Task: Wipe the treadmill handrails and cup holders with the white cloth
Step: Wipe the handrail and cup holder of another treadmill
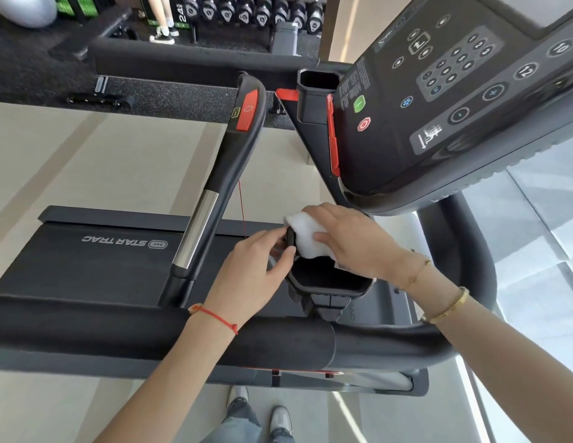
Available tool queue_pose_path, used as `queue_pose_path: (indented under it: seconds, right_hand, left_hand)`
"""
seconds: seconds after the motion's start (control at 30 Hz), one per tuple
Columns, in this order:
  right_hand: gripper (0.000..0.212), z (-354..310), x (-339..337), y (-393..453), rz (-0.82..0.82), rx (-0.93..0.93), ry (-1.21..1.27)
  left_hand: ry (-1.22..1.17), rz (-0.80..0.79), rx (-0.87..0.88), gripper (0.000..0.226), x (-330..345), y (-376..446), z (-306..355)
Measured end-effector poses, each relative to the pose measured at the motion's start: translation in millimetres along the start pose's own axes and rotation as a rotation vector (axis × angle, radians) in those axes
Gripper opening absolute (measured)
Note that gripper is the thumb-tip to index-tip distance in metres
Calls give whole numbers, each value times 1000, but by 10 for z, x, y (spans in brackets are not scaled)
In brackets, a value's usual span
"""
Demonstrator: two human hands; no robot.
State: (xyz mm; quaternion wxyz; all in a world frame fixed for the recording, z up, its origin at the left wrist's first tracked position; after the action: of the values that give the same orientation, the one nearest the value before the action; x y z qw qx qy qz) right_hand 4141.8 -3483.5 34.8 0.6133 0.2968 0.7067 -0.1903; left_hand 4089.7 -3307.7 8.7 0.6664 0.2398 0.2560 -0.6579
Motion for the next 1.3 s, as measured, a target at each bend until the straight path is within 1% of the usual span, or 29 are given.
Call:
queue_pose_path:
  seconds: [0.13, 0.23, 0.3, 0.37, 0.47, 0.57, 0.63, 0.7, 0.83, 0.87, 0.93, 1.0, 1.07, 1.1, 1.17, 1.23, 1.3]
  right_hand:
    - [50, 4, -65, -406, 109, 230, 344]
    - [61, -182, 38, -634, 184, 397, 366]
    - [65, -254, 90, -677, 208, 462, 372]
    - [64, -194, 73, -585, 176, 496, 386]
    - [53, -34, 16, -412, 139, 518, 390]
    - [49, -95, 34, -457, 173, 524, 397]
    - [49, -200, 63, -583, 205, 548, 390]
    - [44, -288, 77, -732, 253, 576, 418]
    - [19, -452, 22, -988, 350, 497, 446]
    - [17, -492, 0, -1044, 363, 471, 429]
    - [28, -586, -59, -1080, 367, 388, 370]
    - [39, -663, -113, -1035, 288, 218, 241]
    - [38, -693, -110, -940, 165, 66, 104]
    - [37, -693, -103, -864, 105, 22, 98]
    - [36, -696, -76, -687, 17, -35, 141]
    - [38, -706, -35, -573, -55, -37, 166]
    - [39, -698, -47, -593, -73, -50, 176]
  left_hand:
    - [-1, -10, 12, 40, 4, 1, -6]
    - [1, -8, 18, 40, 12, 10, -10]
    - [3, -6, 22, 41, 18, 12, -11]
    - [-6, 0, 25, 41, 18, 15, -10]
    - [3, 8, 40, 40, 19, 13, -10]
    - [2, 13, 53, 34, 14, 13, -15]
    - [-5, 18, 52, 34, 16, 18, -18]
    - [-6, 19, 49, 34, 21, 23, -24]
    - [-16, 18, 41, 37, 17, 32, -34]
    - [-16, 20, 38, 36, 20, 33, -35]
    - [-13, 25, 36, 36, 16, 31, -35]
    - [-24, 19, 39, 38, 9, 27, -30]
    - [-35, 17, 49, 36, 9, 22, -25]
    - [-33, 19, 53, 35, 10, 23, -25]
    - [-28, 21, 49, 35, 14, 26, -35]
    - [-24, 12, 35, 36, 20, 33, -46]
    - [-24, 11, 31, 38, 20, 34, -51]
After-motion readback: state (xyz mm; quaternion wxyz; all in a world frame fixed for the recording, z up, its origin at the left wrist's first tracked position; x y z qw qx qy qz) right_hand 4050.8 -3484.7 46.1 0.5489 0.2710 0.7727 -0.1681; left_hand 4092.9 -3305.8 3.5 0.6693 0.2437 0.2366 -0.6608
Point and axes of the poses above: each hand's wrist, its own y-axis towards the middle knuckle, its own x-axis out of the palm, z = x × y, the point moved 3 cm from there along y, towards the middle knuckle, and after that the axes turned 15 degrees about -x, right-handed, at the moved point
